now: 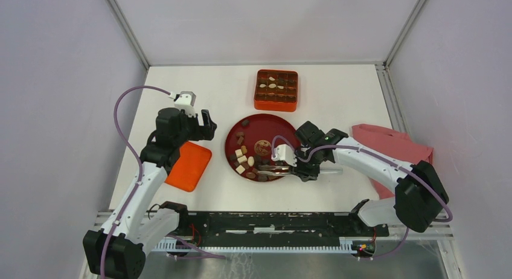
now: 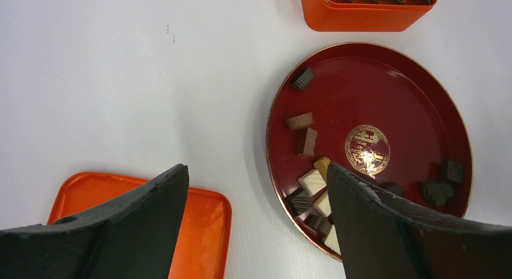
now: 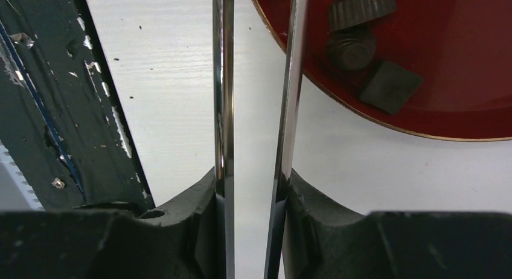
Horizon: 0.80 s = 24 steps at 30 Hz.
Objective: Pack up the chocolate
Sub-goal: Pick up the fake chocolate from the plate.
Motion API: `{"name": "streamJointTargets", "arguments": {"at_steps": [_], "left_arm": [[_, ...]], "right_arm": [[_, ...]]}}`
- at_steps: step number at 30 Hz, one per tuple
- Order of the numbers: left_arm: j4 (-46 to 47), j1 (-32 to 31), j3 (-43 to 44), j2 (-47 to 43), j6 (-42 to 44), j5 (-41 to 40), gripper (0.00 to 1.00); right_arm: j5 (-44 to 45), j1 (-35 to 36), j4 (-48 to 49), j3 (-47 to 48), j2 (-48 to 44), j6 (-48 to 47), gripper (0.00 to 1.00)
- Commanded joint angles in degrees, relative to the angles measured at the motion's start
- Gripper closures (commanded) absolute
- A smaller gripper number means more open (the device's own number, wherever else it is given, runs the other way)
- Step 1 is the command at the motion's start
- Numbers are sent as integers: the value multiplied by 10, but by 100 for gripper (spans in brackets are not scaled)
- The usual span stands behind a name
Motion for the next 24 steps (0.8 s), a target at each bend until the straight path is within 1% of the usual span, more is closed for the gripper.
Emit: {"name": "streamJointTargets", "arguments": {"at_steps": [1,10,24], "left_arm": [[9,3,0,-6,31,1,11],[9,2,0,-3,32,1,11],[8,2,1,-4,31,2,11]], "right_arm": [[3,13,14,-4,-9,29,61],[19,18,27,9,12,42,60],[4,31,22,29,34,50,58]]}}
